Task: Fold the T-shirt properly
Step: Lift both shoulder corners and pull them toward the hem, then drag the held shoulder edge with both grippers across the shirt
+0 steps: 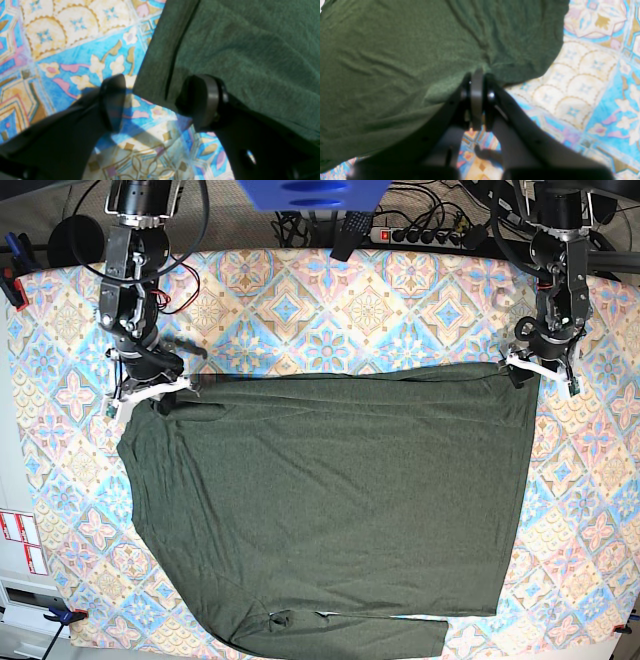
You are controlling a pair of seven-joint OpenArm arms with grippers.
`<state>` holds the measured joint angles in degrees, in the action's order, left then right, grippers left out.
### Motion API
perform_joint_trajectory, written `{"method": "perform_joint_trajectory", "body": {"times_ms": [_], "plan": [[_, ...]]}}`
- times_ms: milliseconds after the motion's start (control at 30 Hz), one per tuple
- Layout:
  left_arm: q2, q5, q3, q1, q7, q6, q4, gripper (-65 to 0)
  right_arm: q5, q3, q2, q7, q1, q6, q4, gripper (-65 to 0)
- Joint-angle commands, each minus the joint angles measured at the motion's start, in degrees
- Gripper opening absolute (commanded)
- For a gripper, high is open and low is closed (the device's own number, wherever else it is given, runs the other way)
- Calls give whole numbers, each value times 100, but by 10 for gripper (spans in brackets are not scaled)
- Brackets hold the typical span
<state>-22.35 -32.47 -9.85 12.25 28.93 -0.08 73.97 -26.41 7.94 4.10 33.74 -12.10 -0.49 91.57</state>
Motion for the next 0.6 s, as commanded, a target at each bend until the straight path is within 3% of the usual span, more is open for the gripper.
{"method": "perform_joint_trajectory", "body": {"times_ms": [0,100,300,567], "plan": [[41,-10,4,-16,118,-6,18,-247,-27,19,43,-134,54,36,113,-650],[68,-10,13,-78,118,-6,18,-329,-27,19,43,-134,45,36,113,-650],[147,-2,180,-280,118,-6,18,-648,-27,19,43,-134,45,36,122,-650],[112,-28,40,-350,101,3,457,-650,-27,19,43,-143,54,36,122,-650]]}}
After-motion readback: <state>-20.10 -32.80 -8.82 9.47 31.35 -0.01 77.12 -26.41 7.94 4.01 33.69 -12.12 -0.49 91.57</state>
